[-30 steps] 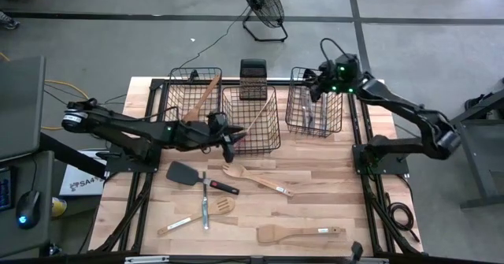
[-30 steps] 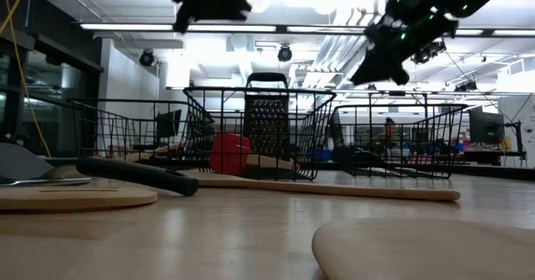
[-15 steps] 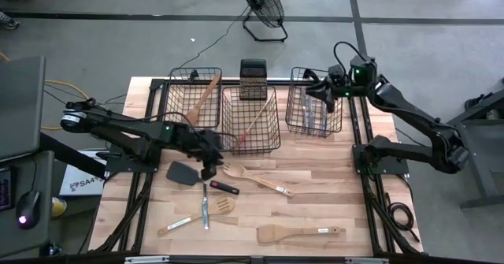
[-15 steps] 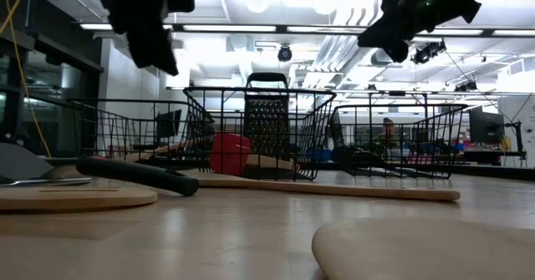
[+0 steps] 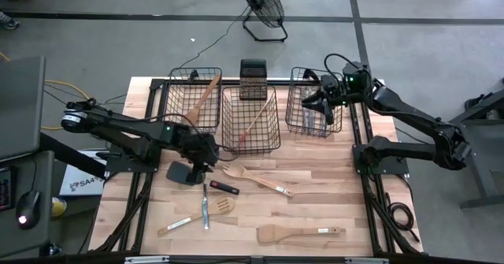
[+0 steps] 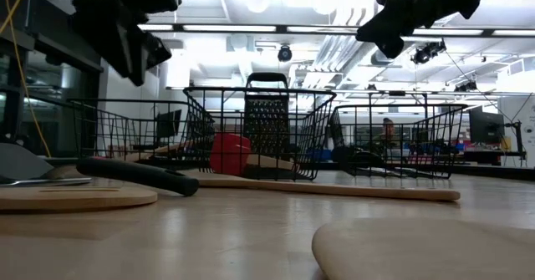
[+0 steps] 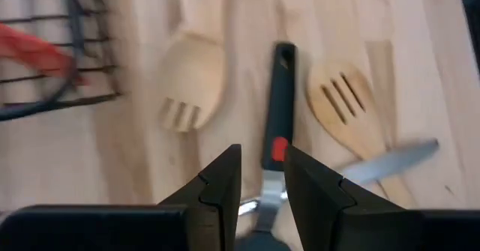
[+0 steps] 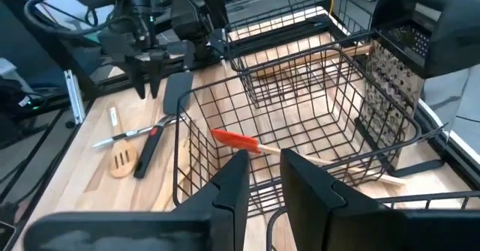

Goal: Pick & Place Kitchen Items
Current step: Put the silver table knife into the right wire basket

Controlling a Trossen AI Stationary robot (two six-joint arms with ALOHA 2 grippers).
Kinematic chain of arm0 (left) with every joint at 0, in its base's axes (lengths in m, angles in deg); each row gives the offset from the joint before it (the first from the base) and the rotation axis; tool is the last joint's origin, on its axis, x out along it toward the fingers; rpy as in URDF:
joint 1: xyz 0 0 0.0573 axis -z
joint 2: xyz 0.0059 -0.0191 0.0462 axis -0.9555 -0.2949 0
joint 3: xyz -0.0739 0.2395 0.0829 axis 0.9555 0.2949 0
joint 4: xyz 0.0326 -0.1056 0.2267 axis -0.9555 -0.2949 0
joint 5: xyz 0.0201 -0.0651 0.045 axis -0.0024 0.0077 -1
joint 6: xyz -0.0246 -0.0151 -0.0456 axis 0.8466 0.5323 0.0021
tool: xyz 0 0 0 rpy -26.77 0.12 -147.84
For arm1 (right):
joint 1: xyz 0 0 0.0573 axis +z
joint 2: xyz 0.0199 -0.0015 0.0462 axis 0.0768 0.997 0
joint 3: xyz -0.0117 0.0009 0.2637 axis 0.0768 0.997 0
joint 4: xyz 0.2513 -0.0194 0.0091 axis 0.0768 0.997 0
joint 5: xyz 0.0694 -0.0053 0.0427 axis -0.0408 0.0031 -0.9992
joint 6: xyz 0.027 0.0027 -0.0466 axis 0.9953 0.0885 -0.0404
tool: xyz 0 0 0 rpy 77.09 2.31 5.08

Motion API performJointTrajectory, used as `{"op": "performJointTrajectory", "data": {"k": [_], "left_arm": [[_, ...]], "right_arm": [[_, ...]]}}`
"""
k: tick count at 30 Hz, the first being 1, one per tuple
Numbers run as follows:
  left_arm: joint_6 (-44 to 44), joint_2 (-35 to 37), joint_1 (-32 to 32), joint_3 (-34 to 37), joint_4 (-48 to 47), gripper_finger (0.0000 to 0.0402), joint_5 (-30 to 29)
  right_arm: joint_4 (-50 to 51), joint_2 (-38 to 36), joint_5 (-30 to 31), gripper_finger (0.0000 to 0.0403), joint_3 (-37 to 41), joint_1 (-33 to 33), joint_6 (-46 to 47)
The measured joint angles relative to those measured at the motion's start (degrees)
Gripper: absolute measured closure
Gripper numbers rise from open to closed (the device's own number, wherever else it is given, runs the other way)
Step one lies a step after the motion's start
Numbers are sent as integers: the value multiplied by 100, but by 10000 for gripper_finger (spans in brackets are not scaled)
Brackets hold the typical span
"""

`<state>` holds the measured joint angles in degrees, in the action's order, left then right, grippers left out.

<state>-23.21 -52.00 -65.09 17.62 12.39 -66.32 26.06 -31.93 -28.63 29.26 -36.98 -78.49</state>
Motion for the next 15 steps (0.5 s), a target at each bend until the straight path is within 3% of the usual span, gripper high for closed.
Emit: {"op": "performJointTrajectory", "data": {"k": [4, 7, 15], "left_arm": [[187, -59, 116, -2, -105, 300, 107], [1021, -116, 141, 9, -170, 300, 106], [5256, -521, 448, -2, -23, 300, 63]], "right_arm": [[91, -97, 245, 333, 0, 126, -1], [268, -201, 446, 333, 2, 173, -6], [531, -482, 662, 333, 2, 177, -9]]}}
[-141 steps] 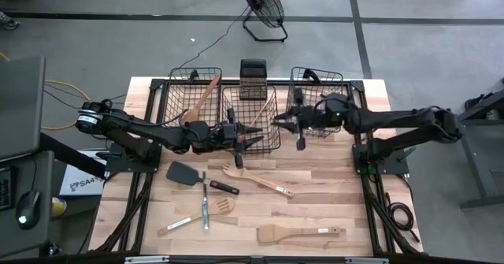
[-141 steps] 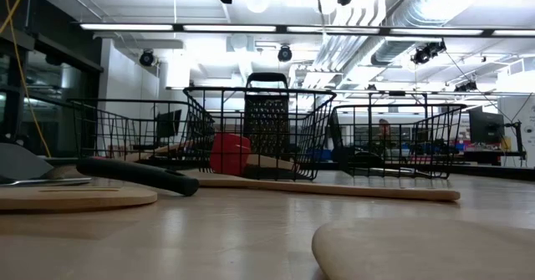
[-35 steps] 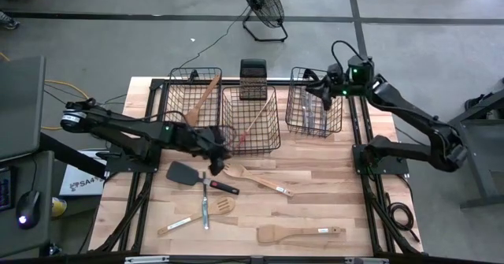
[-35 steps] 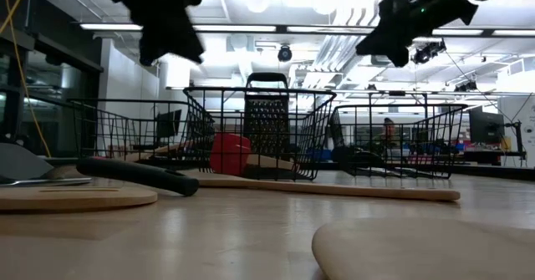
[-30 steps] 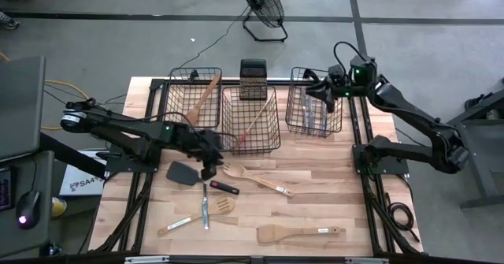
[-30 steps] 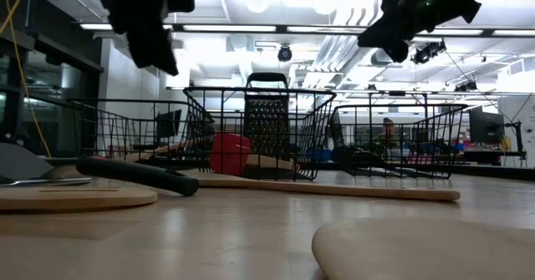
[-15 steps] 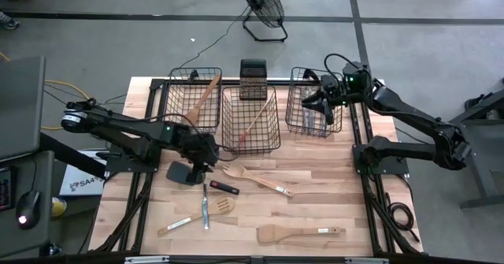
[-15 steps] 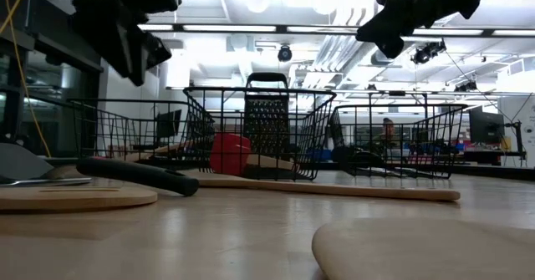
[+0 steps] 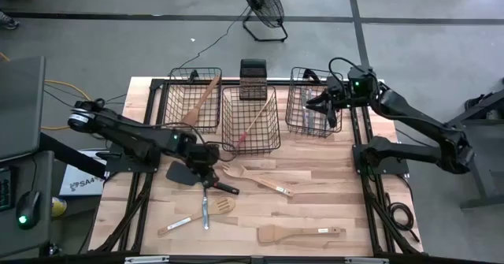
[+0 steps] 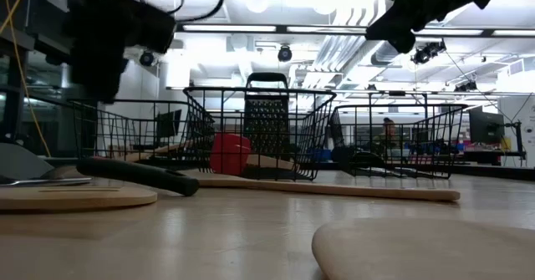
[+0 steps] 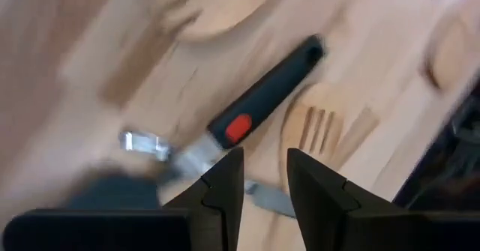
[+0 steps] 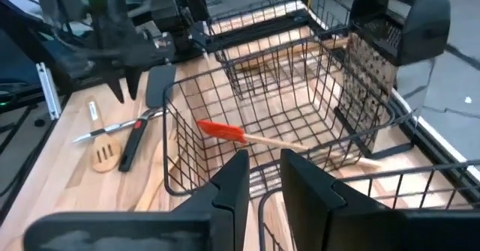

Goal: Pick & Place Kitchen Items
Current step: Put the silver table knife into the right wire basket

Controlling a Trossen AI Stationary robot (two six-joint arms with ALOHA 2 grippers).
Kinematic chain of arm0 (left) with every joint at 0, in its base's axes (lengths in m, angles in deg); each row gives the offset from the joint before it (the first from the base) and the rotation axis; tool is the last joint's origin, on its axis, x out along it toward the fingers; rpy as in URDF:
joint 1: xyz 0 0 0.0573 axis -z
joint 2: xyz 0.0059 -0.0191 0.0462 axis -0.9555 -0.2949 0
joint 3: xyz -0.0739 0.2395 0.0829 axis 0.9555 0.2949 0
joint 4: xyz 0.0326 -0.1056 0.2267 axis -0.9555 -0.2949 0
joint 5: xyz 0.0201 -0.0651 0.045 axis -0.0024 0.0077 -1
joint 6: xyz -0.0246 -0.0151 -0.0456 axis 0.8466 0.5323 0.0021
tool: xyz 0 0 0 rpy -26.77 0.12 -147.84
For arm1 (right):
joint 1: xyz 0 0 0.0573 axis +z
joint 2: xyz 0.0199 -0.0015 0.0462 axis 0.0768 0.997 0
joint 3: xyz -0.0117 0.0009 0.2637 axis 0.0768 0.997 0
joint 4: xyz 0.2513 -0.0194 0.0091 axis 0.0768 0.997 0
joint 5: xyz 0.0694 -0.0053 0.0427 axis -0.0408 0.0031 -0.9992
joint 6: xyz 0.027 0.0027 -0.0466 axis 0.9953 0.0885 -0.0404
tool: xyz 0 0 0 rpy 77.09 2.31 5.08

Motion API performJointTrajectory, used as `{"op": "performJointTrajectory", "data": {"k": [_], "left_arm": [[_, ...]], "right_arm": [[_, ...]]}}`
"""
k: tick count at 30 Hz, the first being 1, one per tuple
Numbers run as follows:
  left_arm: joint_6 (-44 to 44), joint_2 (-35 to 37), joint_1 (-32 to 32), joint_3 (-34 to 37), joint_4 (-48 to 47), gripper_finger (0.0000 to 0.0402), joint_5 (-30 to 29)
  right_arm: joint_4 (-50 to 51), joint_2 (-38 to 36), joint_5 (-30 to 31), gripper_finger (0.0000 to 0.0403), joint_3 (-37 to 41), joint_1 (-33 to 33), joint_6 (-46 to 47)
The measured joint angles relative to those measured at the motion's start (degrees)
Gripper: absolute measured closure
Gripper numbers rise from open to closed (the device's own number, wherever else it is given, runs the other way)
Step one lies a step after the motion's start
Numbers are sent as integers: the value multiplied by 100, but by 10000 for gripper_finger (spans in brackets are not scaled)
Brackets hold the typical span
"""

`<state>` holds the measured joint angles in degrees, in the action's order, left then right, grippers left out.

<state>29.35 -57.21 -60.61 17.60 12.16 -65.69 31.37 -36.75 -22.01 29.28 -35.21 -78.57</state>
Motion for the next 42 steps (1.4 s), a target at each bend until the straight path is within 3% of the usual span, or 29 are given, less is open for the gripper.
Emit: {"op": "performJointTrajectory", "data": {"k": [5, 12, 18, 28, 36, 42], "left_arm": [[2214, -377, 381, 9, 129, 300, -59], [3868, -654, 936, -1, 299, 300, -458], [4529, -651, 1240, 0, 288, 292, -882], [5271, -720, 1288, 0, 379, 217, -996], [5671, -849, 1291, 0, 295, 213, -1091], [5810, -1252, 1291, 4, 265, 213, -650]], "right_arm": [[71, -120, 0, 333, -1, 0, 2], [161, -246, -29, 333, 0, 3, 16], [163, -246, -31, 333, 0, 83, 17], [174, -244, -11, 333, 0, 328, 7], [175, -244, -11, 333, 0, 412, 4], [184, -244, -10, 333, 0, 413, -14]]}}
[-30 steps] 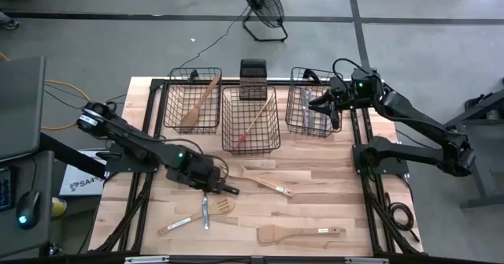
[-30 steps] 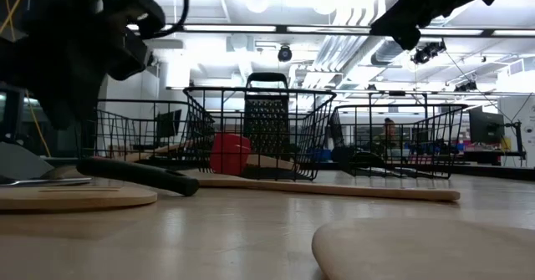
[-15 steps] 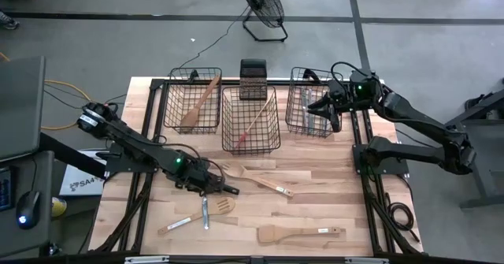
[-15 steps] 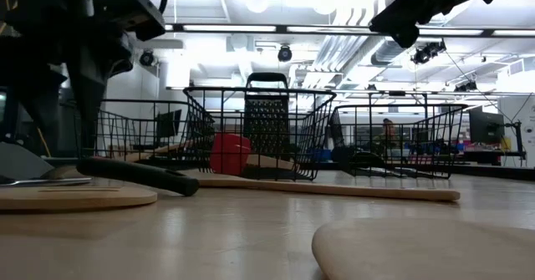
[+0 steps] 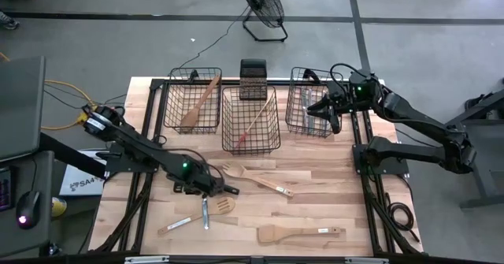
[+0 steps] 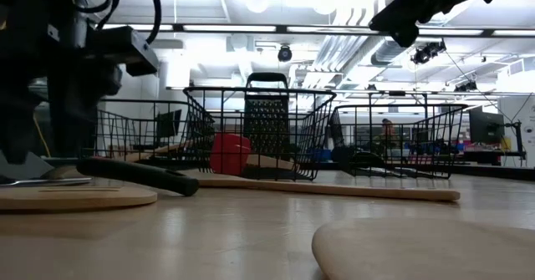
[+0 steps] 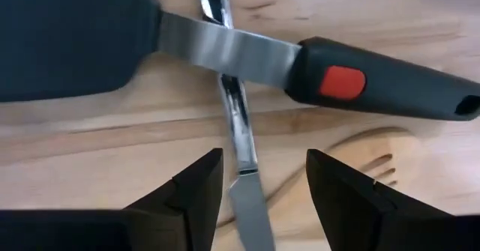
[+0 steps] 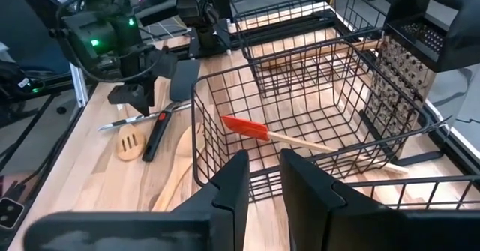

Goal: Pick & Place Kitchen Items
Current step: Put the silver table knife into the right wire basket

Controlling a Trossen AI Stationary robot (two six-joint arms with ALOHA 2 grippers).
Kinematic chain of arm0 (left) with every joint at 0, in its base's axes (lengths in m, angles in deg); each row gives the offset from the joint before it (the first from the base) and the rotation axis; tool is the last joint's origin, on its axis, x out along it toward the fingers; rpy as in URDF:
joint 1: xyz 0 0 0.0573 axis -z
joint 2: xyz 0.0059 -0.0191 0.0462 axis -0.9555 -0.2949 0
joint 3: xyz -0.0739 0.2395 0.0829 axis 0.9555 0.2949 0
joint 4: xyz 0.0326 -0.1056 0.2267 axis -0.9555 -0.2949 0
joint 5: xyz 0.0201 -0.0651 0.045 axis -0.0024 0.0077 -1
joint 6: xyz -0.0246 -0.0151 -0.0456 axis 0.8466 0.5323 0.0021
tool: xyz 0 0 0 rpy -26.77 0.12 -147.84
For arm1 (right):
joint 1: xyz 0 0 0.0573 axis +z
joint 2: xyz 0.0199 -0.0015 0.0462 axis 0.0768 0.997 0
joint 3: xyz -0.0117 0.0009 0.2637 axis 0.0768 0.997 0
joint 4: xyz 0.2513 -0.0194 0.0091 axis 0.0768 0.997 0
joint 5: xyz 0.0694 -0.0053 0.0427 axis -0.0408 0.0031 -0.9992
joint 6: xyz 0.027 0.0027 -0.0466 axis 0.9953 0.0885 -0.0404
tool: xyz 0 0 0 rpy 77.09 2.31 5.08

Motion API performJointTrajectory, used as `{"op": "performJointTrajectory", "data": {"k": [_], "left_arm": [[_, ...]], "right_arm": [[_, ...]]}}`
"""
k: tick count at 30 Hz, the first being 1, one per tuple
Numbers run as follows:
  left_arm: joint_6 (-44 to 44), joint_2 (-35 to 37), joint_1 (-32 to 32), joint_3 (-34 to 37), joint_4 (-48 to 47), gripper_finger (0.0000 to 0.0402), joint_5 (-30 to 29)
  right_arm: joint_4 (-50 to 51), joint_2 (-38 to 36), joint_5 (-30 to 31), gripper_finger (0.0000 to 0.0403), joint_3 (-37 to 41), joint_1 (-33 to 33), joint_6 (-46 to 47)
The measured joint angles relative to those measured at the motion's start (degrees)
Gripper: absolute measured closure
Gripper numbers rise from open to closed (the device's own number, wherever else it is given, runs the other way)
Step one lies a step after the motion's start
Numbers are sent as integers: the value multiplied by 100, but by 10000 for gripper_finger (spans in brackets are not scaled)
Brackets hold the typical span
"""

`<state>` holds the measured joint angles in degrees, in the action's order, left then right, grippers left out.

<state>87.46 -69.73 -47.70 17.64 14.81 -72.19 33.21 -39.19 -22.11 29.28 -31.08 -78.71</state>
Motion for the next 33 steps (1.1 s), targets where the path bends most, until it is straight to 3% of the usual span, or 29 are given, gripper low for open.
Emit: {"op": "performJointTrajectory", "data": {"k": [13, 25, 33], "left_arm": [[270, -195, 0, -4, -155, 213, -43], [247, -642, -2, -32, -18, 214, 267], [247, -660, -2, -20, -36, 256, 316]], "right_arm": [[2, 0, 2, 333, 0, 0, 1], [152, 0, 6, 333, 0, 0, -78], [134, 0, 10, 333, 0, 0, -85]]}}
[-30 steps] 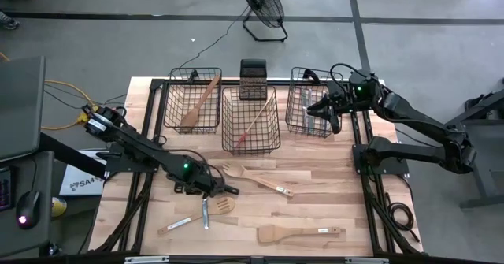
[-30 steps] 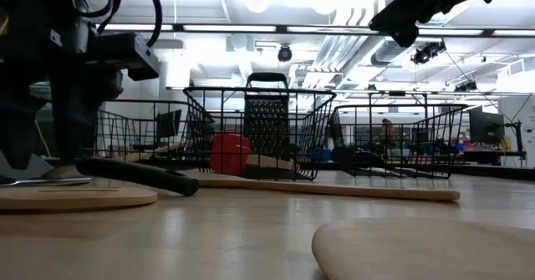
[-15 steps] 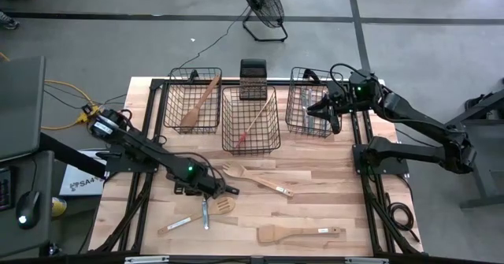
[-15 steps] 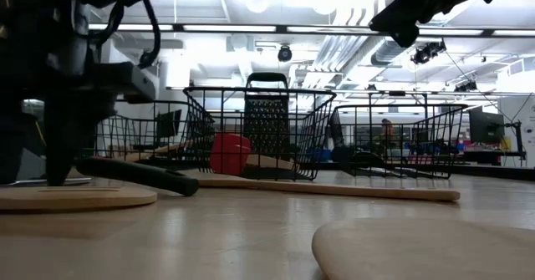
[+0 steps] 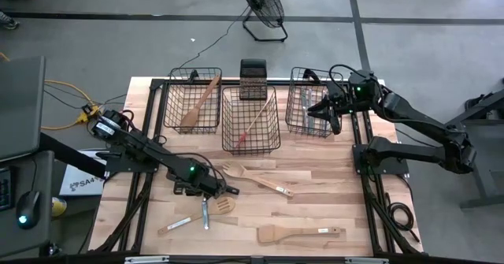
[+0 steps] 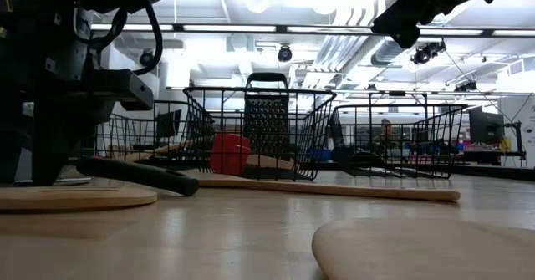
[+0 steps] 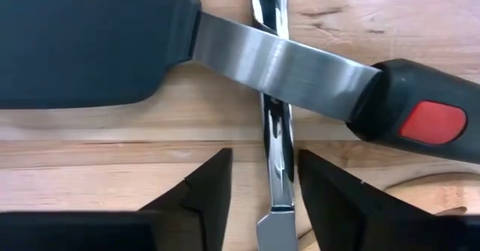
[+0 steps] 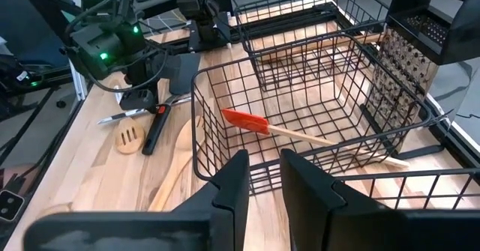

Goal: Pick & Place Kitchen Items
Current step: Put the silver table knife into the right wire basket

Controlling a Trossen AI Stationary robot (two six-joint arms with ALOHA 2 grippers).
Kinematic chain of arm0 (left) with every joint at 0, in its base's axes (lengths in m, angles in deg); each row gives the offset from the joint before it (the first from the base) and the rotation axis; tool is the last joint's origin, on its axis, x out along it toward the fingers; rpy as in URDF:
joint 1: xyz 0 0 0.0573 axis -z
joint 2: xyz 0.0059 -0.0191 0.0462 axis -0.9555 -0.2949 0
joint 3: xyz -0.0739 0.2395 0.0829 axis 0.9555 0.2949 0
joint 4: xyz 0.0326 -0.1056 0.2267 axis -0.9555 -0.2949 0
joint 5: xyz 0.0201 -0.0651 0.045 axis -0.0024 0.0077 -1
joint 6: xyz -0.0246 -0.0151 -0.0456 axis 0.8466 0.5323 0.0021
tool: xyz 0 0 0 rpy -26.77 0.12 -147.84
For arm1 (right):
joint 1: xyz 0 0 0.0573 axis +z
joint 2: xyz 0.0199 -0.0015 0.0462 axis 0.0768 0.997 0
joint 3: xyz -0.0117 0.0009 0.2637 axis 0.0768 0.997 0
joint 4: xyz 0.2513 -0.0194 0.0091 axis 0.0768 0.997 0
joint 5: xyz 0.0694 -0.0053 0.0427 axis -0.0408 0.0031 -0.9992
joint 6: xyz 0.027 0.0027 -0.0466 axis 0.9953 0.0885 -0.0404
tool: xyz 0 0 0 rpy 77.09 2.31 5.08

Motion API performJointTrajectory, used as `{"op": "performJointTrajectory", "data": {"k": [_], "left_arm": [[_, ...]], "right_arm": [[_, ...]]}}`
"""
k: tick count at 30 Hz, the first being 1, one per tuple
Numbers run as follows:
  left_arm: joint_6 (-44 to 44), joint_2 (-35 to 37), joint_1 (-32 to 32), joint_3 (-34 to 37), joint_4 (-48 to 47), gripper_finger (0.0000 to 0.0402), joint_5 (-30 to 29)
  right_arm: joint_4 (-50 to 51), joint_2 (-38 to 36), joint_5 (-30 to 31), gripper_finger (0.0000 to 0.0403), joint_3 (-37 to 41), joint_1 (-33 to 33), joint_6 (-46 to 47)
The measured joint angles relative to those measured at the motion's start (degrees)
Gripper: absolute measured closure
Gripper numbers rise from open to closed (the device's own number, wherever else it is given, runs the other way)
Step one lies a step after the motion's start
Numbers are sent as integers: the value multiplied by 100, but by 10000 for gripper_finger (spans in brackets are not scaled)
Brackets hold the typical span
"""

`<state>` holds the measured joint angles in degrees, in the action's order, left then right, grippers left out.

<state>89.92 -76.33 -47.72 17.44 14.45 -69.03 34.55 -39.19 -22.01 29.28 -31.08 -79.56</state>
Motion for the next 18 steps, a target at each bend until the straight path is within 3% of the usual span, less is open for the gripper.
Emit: {"op": "performJointTrajectory", "data": {"k": [7, 18], "left_arm": [[-3, -7, 0, 5, 12, 295, 107], [-44, -15, -1, 7, 25, 298, 248]], "right_arm": [[2, 0, -7, 333, 0, 0, 0], [17, 0, -13, 333, 0, -1, -2]]}}
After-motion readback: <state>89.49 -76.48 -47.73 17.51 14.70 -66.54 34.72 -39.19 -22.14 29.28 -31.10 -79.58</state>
